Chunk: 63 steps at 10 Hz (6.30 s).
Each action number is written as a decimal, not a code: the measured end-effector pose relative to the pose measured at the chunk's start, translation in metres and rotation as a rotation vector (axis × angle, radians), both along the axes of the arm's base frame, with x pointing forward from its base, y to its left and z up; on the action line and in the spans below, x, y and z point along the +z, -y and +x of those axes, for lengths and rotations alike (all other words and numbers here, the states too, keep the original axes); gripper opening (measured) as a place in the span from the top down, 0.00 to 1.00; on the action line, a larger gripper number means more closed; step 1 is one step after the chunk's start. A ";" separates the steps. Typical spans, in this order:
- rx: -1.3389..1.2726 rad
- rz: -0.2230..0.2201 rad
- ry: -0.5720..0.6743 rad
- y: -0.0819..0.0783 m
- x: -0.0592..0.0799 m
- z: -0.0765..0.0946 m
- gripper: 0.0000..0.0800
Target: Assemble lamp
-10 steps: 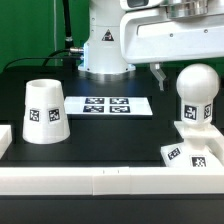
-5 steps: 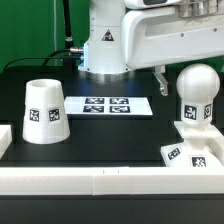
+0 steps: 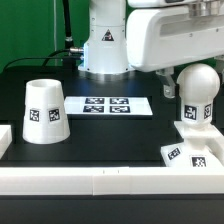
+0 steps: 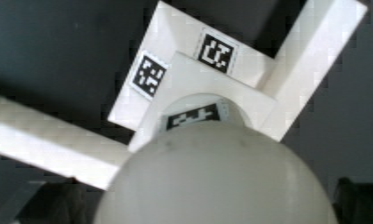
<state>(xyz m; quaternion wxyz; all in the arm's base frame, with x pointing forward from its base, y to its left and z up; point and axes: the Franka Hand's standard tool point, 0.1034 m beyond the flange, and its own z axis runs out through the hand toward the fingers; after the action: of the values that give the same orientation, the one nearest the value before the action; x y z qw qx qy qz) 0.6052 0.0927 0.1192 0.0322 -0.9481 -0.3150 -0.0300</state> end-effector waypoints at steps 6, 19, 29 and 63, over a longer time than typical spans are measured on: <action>0.422 -0.043 0.009 -0.002 -0.002 0.003 0.13; 1.043 -0.126 0.010 0.004 -0.007 0.007 0.29; 0.266 -0.101 -0.016 0.002 -0.008 0.003 0.28; -1.308 0.053 -0.194 -0.012 -0.009 -0.002 0.13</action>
Offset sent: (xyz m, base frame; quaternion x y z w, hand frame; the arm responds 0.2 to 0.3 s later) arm 0.0000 0.0000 0.0000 0.0000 0.0000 -0.1938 0.9810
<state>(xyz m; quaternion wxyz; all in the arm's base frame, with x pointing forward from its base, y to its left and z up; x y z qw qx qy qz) 0.6035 0.1050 0.1102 0.0589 -0.9411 0.3311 0.0344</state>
